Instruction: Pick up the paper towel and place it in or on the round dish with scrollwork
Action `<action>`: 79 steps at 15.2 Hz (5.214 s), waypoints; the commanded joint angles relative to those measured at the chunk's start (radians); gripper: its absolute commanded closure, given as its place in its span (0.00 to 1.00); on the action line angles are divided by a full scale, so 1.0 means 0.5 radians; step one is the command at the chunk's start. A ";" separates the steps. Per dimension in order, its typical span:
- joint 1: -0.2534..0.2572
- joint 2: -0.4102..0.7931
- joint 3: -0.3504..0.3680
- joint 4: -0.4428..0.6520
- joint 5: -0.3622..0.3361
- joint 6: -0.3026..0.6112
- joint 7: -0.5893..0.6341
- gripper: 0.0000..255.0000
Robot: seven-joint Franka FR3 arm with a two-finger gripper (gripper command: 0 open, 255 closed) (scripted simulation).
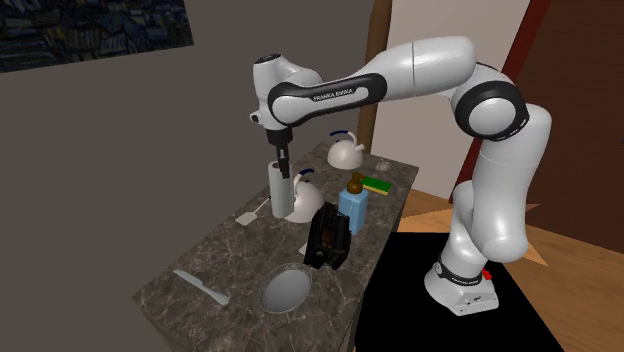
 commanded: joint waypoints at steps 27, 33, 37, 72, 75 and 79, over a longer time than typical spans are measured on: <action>0.474 -0.441 0.506 0.060 0.026 -0.556 0.950 1.00; 0.473 -0.473 0.505 -0.139 0.027 -0.389 0.955 1.00; 0.473 -0.485 0.505 -0.261 0.027 -0.280 0.959 1.00; 0.475 -0.457 0.507 -0.618 0.024 0.105 0.979 0.00; 0.477 -0.461 0.509 -0.501 0.026 -0.015 0.978 0.00; 0.477 -0.461 0.509 -0.501 0.026 -0.015 0.978 0.00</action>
